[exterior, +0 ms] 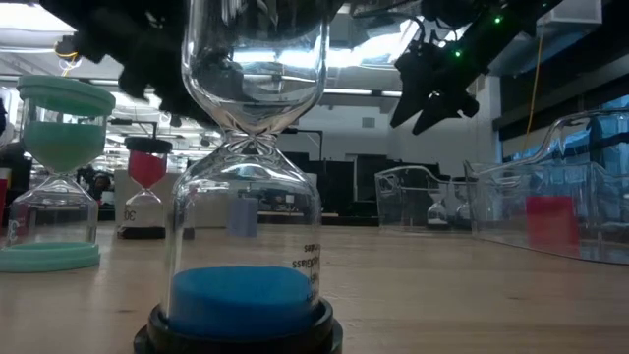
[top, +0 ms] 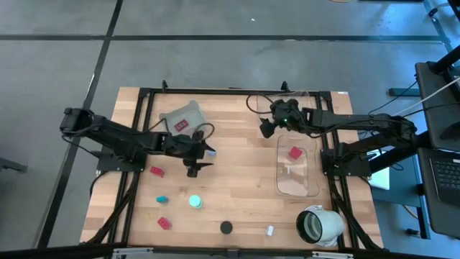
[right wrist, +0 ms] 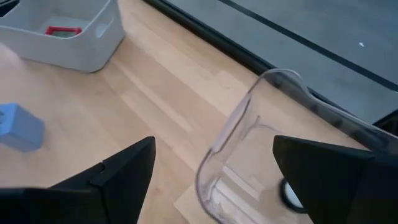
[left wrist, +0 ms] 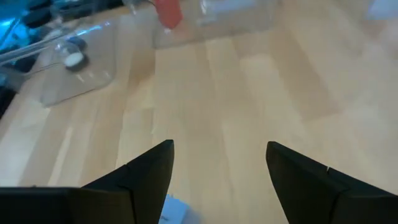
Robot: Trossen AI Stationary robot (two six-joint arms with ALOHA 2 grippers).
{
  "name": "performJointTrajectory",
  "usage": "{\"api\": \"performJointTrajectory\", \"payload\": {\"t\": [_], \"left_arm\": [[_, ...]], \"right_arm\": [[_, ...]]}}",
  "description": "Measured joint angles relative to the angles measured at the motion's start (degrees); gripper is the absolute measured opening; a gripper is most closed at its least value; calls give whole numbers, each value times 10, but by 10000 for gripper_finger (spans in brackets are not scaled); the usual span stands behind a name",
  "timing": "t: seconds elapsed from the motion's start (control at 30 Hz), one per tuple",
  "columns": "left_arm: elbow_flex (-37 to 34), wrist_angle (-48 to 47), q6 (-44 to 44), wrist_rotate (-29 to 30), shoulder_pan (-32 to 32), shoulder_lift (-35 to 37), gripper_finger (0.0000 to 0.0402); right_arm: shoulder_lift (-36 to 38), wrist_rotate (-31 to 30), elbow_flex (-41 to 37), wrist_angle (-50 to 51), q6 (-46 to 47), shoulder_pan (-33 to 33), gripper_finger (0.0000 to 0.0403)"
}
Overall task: Pick & Place Office items
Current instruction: Put the purple charger adapter into the bottom transparent bin
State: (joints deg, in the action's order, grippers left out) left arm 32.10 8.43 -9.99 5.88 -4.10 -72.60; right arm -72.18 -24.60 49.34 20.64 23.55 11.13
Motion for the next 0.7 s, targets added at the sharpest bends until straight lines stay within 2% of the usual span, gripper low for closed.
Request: {"api": "performJointTrajectory", "payload": {"t": [0.23, 0.47, 0.7], "left_arm": [[0, 0, -68, -5, 27, -43, 251], [53, -71, -59, -8, 58, -49, 251], [134, -233, -64, -113, 89, -59, 251]], "right_arm": [[0, 0, 0, 0, 0, -13, 327], [0, 0, 0, 0, 0, -13, 326], [0, 0, 0, 0, 0, -12, 326]]}}
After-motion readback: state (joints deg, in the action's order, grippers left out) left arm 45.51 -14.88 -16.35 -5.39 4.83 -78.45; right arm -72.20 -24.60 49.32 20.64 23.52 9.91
